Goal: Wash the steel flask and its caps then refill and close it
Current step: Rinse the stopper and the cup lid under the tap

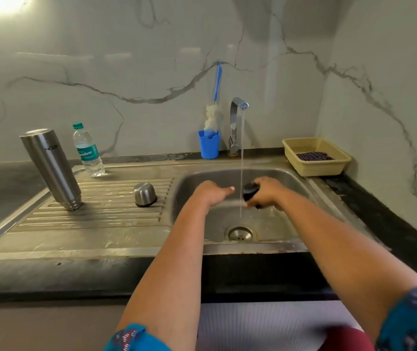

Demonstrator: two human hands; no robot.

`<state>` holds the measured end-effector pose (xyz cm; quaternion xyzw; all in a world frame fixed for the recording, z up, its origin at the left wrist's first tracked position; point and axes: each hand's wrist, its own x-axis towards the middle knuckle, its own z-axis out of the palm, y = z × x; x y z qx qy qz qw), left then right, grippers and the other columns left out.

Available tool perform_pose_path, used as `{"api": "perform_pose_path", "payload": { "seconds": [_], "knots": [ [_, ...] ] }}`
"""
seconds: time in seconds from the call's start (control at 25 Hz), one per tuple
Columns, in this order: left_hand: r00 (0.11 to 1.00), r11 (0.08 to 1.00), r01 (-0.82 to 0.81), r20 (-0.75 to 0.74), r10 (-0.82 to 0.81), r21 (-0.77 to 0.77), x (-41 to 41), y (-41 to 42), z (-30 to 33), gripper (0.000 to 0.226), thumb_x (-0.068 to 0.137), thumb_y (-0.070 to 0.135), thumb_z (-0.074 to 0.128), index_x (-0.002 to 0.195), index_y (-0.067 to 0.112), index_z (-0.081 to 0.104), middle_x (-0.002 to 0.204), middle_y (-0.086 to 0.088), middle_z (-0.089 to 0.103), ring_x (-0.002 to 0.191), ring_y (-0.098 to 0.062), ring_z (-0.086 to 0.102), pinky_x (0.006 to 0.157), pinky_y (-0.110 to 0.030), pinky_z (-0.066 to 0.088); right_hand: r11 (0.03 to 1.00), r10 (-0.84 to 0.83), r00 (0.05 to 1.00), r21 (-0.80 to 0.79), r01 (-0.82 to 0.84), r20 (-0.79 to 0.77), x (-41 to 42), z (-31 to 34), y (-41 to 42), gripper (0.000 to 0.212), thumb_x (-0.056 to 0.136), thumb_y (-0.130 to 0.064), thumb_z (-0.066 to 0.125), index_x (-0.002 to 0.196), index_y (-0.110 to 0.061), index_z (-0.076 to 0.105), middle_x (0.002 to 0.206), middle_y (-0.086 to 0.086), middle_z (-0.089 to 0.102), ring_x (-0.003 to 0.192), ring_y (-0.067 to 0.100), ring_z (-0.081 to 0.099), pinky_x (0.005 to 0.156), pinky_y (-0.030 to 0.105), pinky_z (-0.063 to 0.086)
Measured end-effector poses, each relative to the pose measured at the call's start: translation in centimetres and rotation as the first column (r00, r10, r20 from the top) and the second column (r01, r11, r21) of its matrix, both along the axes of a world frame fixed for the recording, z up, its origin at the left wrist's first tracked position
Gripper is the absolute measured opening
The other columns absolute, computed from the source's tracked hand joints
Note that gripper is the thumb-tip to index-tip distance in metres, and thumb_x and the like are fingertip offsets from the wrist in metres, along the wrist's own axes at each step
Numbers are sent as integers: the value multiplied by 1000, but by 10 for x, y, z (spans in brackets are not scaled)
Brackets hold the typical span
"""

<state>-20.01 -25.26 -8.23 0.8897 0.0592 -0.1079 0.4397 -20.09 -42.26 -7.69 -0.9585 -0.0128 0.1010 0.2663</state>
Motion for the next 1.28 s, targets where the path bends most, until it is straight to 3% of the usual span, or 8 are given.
{"api": "perform_pose_path", "payload": {
  "seconds": [0.12, 0.28, 0.56, 0.72, 0.88, 1.0, 1.08, 1.28],
  "knots": [
    [997, 964, -66, 11, 71, -259, -7, -12, 3, 62, 94, 58, 55, 133, 9, 56, 118, -8, 64, 105, -22, 61, 93, -37, 53, 975, -110, 889, 223, 9, 445, -8, 40, 0, 58, 74, -21, 81, 124, -15, 53, 109, -1, 55, 103, 15, 49, 90, 26, 35],
    [995, 731, -98, -41, 95, -676, -12, -29, 13, 59, 86, 59, 65, 118, 9, 60, 109, -11, 70, 92, -20, 71, 78, -31, 61, 990, -9, 933, 136, -43, 361, -21, 13, 7, 43, 71, -16, 80, 108, -24, 60, 103, -3, 64, 104, 19, 59, 85, 28, 44],
    [988, 741, -24, 96, 119, -671, -10, -38, 14, 27, 85, 14, 76, 108, 2, 66, 110, -17, 71, 104, -27, 69, 94, -37, 56, 961, -120, 887, 276, -10, 447, -24, 11, 10, 21, 85, -19, 64, 103, -24, 55, 90, -3, 59, 88, 18, 56, 68, 27, 38],
    [989, 857, -29, 110, 100, -515, -4, -23, 18, 27, 90, 30, 72, 109, 12, 66, 107, -8, 69, 98, -19, 66, 95, -38, 55, 992, -29, 921, 122, -20, 389, -16, 30, -2, 49, 79, -23, 76, 121, -17, 51, 116, 0, 57, 106, 18, 52, 90, 31, 41],
    [984, 911, -121, 72, 162, -395, -6, -7, 5, 42, 92, 42, 66, 124, 14, 61, 108, -3, 65, 98, -17, 61, 84, -31, 54, 764, -380, 843, 643, 54, 380, -9, 47, -16, 52, 79, -17, 77, 122, -16, 49, 120, 5, 57, 102, 18, 58, 91, 38, 52],
    [986, 904, -155, -8, 166, -398, -10, -6, -5, 44, 93, 41, 65, 126, 13, 60, 113, -2, 64, 101, -17, 60, 84, -31, 51, 991, 34, 999, 125, -37, 24, -18, 8, 10, 42, 85, -11, 69, 124, -16, 54, 127, 9, 58, 104, 21, 61, 88, 31, 52],
    [988, 936, -144, 8, 154, -320, -11, -6, -9, 44, 93, 43, 64, 125, 13, 61, 114, -3, 64, 103, -18, 59, 85, -32, 49, 968, 31, 998, -248, -45, -63, -21, -2, 24, 47, 82, -15, 74, 125, -14, 55, 121, 5, 61, 108, 22, 60, 85, 29, 50],
    [978, 757, -93, 83, 191, -647, -21, 22, -11, 34, 94, 41, 65, 112, 13, 64, 104, -9, 72, 88, -20, 70, 78, -30, 57, 998, 58, 985, -18, -56, 164, -18, 46, 58, 62, 63, -27, 86, 110, -19, 46, 94, 1, 56, 78, 12, 54, 63, 25, 42]
  ]
}}
